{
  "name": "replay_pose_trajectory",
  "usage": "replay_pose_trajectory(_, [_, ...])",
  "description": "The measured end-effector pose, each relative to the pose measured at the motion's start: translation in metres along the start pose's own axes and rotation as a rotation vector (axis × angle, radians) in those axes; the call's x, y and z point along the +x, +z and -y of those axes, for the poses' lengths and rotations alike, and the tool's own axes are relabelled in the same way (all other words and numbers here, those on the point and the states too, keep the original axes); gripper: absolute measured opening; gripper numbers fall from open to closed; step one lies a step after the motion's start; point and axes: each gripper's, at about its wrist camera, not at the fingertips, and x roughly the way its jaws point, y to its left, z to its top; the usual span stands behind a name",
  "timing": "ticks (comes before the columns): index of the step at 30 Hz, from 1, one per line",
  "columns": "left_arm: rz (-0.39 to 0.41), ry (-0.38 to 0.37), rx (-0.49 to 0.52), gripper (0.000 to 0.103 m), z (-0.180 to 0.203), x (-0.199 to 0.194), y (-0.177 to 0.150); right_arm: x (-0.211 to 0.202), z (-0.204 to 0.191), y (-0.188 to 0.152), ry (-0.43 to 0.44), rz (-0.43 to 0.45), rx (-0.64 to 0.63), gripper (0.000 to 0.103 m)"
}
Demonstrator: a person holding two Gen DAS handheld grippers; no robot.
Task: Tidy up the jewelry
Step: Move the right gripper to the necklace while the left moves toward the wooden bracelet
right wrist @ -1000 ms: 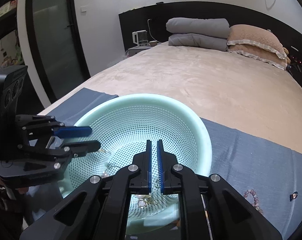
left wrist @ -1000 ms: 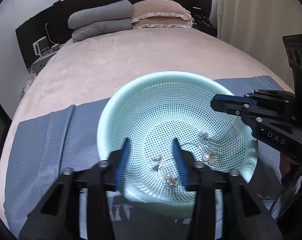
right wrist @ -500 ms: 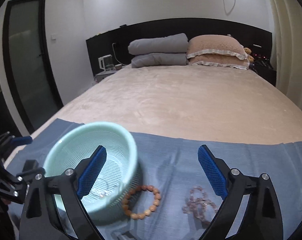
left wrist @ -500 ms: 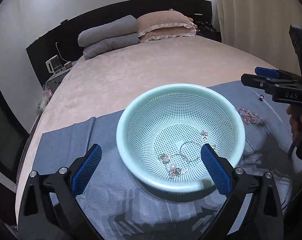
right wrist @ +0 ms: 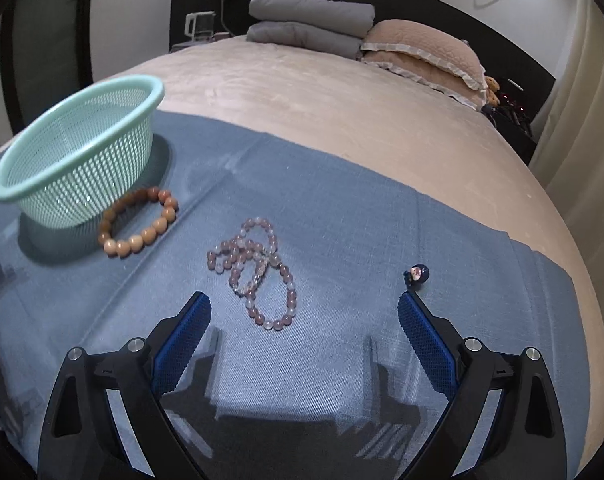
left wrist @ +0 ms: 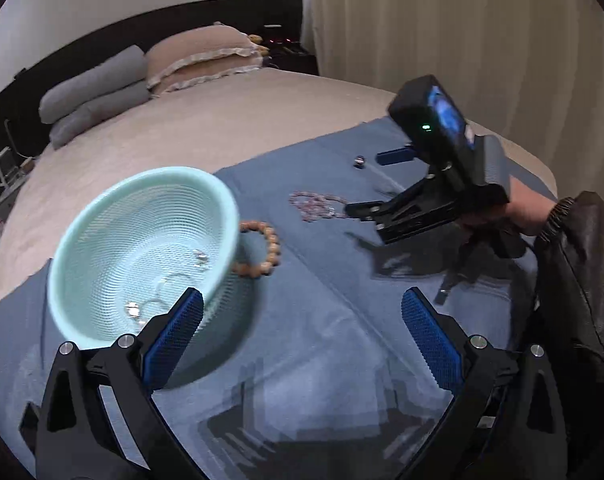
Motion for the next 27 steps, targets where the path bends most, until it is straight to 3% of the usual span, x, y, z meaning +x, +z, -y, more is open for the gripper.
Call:
replay_pose_trajectory(3, [-0.003,-0.045,0.039,0.097,0.020,0.017,0.003,0.008,-0.008,-0.004,0.029,-0.018,-0.024,0.090])
replay_pose_trajectory(6, [-0.015,-0.004,0.076,0.097,0.031,0.041,0.007,0.023,-0.013,-0.007,0.076,-0.058,-0.021,0.090])
replay_pose_trajectory(8, [-0.029,0.007,0.084,0.097,0.033,0.059,0.008,0.024,-0.006,-0.007,0.092,-0.035,0.022,0.090])
replay_pose_trajectory(13, [-0.003,0.059,0.097,0.097,0.018,0.084,0.011,0.035,0.017,0.005,0.074,-0.030,0.155,0.090])
replay_pose_trajectory(20, [0.011,0.143,0.164,0.097,0.013,0.108,0.025,0.054,0.015,0.013,0.112,-0.058,0.142,0.090])
replay_pose_trajectory(27, [-0.010,0.148,0.221,0.096,0.026,0.125,0.030,0.060,0.022,0.015,0.152,-0.058,0.159,0.091])
